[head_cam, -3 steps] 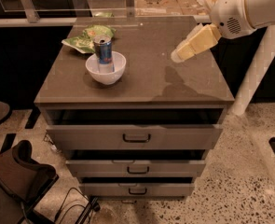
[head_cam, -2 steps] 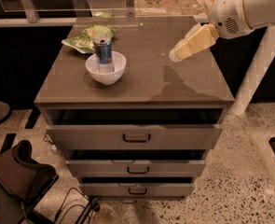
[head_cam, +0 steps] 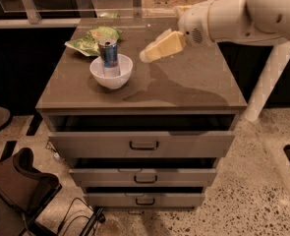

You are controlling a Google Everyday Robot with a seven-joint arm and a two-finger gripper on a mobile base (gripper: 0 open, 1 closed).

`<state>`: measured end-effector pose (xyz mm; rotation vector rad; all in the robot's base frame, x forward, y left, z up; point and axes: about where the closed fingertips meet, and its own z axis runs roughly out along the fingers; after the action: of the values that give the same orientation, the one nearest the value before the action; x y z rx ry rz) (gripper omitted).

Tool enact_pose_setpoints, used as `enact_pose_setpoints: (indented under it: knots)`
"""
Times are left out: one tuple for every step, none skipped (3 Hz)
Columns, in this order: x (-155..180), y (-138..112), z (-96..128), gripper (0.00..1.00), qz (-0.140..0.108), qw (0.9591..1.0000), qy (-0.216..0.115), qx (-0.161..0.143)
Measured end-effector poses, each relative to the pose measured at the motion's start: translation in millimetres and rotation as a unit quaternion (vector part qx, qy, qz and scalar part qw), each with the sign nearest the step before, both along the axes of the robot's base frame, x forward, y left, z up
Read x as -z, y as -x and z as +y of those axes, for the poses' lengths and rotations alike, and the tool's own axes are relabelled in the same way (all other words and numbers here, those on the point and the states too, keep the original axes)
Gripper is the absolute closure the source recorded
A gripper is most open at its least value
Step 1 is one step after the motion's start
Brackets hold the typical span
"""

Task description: Pick redbull can from white bowl and place on counter

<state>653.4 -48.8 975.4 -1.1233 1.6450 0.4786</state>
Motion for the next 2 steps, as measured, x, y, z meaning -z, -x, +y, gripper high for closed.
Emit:
enact_pose_setpoints:
  knots:
    - [7.7,-10.9,37.6,0.00,0.008,0.9994,-0.032,-0.011]
    - [20.6,-19.3,67.7,0.00,0.022,0.9978,-0.058,-0.022]
